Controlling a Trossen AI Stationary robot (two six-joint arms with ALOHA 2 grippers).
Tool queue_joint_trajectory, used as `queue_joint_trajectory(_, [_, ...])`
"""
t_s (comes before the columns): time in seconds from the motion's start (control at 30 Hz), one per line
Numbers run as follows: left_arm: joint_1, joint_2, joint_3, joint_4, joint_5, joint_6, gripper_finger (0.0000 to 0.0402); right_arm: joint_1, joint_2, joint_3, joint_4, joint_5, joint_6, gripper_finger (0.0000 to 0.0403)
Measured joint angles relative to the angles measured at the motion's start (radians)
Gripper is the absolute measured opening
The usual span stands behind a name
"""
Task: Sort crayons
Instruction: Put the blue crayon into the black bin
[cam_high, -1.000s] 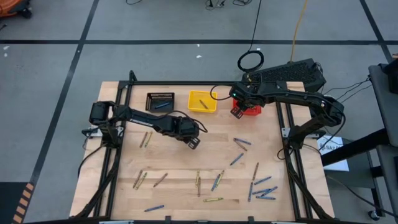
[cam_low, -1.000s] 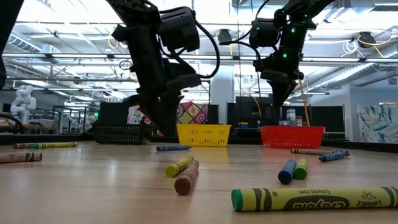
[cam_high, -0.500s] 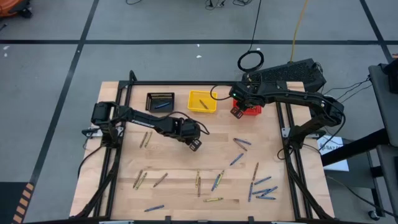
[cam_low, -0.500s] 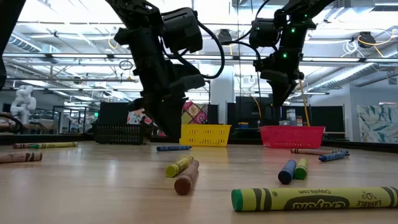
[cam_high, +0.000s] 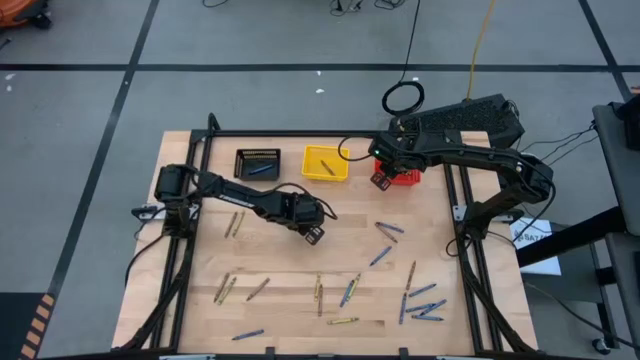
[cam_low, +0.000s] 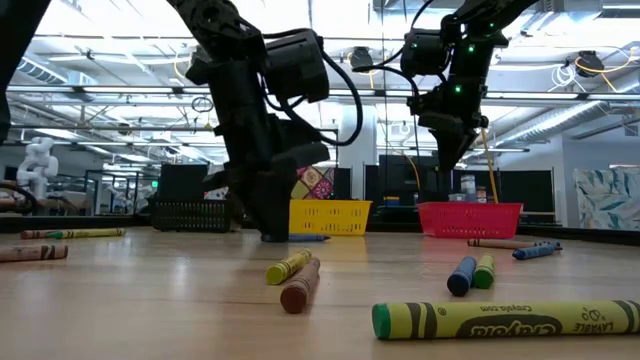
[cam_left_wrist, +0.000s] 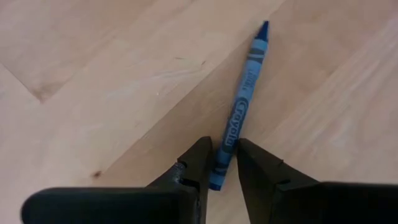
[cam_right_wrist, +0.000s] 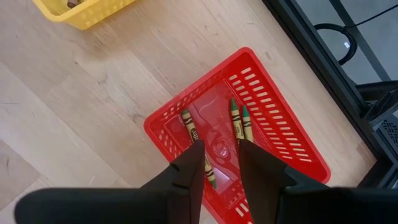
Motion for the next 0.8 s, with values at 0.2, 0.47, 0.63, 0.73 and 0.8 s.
queue_joint_trajectory(0.2, [-0.001, 0.003, 0.0, -0.007, -0.01, 0.0, 0.0061, 0.0, 0.0, 0.0, 0.0, 0.0, -0.003, 0.0086])
queue_joint_trajectory(0.47, [-0.006, 0.056, 0.005, -0.022, -0.008, -0.001, 0.0009, 0.0, 0.0, 0.0, 0.0, 0.0, -0.003, 0.0086])
queue_joint_trajectory(0.63, [-0.023, 0.039, -0.001, -0.026, -0.042, 0.001, 0.0004, 0.0, 0.0, 0.0, 0.0, 0.0, -0.003, 0.0086])
queue_joint_trajectory(0.73, [-0.027, 0.014, -0.003, -0.025, -0.05, 0.018, 0.0003, 0.0, 0.0, 0.0, 0.001, 0.0, -0.003, 0.0086])
queue_joint_trajectory(0.8, [-0.03, 0.0, -0.005, -0.025, -0.051, 0.024, 0.0002, 0.0, 0.0, 0.0, 0.0, 0.0, -0.003, 0.0086])
